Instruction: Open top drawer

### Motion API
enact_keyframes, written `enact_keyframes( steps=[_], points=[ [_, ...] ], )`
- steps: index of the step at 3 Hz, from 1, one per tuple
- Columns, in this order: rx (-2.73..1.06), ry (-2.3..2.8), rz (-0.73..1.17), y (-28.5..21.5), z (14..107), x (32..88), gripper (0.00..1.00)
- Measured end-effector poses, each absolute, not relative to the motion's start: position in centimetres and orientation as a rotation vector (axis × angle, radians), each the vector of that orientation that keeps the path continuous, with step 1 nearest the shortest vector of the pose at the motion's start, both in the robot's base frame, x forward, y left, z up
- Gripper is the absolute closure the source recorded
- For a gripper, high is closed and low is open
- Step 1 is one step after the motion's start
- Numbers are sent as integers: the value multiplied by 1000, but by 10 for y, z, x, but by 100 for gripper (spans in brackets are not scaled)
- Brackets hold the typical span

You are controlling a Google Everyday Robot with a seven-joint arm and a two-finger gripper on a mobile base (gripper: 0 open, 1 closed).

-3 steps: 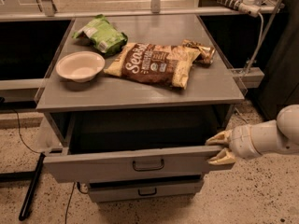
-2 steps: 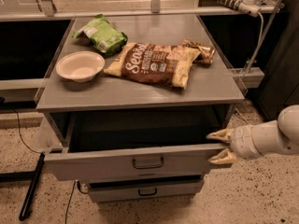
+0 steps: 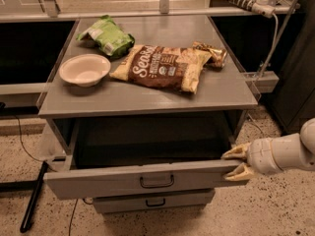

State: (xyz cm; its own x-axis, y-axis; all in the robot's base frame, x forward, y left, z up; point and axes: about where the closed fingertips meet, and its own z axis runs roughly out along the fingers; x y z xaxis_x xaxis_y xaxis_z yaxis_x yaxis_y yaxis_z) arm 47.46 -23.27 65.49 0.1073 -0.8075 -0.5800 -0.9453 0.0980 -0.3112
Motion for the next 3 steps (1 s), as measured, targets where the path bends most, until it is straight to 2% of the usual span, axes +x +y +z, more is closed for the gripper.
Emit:
enact_keyframes(
  steps=[1, 2, 3],
  points=[
    [-1726, 1725, 270, -237, 654, 460, 100],
    [-1726, 1725, 270, -237, 657, 459, 100],
    [-1726, 1724, 270, -237, 656, 459, 82]
  ],
)
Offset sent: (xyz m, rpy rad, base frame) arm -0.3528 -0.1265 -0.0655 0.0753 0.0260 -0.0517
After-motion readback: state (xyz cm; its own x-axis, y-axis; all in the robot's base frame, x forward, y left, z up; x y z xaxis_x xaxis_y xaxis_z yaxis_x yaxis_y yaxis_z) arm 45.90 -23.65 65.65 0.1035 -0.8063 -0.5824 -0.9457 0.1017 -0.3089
